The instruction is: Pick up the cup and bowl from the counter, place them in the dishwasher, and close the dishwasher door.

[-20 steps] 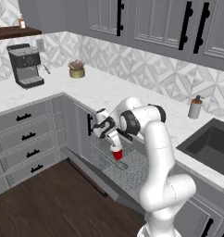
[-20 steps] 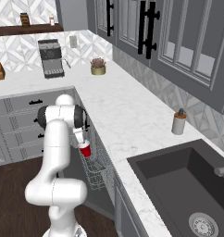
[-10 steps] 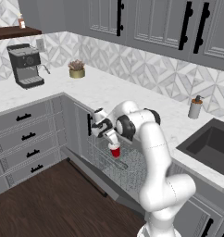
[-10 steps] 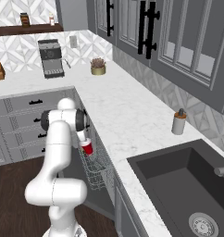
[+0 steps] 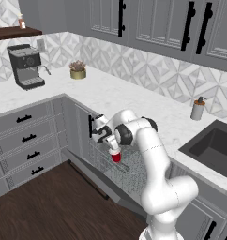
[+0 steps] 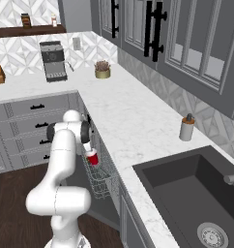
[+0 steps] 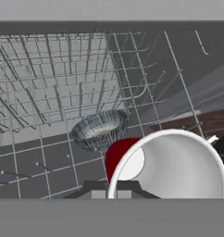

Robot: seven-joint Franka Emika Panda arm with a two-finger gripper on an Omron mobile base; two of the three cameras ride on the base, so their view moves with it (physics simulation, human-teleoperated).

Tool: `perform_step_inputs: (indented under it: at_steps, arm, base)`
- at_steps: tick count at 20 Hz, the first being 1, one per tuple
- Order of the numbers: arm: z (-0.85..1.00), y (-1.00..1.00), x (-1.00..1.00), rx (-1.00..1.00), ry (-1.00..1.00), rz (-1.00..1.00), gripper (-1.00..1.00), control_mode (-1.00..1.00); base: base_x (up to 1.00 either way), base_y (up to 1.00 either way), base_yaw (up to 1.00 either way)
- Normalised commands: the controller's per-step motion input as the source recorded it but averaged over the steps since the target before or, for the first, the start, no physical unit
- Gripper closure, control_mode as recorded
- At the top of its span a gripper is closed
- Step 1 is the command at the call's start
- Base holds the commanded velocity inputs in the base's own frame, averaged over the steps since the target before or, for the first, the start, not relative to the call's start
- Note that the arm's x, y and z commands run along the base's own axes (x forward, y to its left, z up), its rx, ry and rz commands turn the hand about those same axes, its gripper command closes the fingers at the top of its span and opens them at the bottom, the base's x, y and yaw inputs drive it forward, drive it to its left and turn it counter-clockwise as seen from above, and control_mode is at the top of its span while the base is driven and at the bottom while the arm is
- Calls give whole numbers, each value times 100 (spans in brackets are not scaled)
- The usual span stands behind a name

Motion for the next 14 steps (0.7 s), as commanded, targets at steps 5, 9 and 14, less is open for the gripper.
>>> perform_step_inputs:
  at_steps: [5, 9, 14]
  arm:
    - [-54, 0, 27, 0, 0, 0, 100, -100]
    - [-28, -15, 11, 0, 0, 0, 100, -100]
    - [-12, -11, 4, 0, 0, 0, 100, -100]
  base:
    - [0, 0, 0]
    - [0, 0, 0]
    - [0, 0, 0]
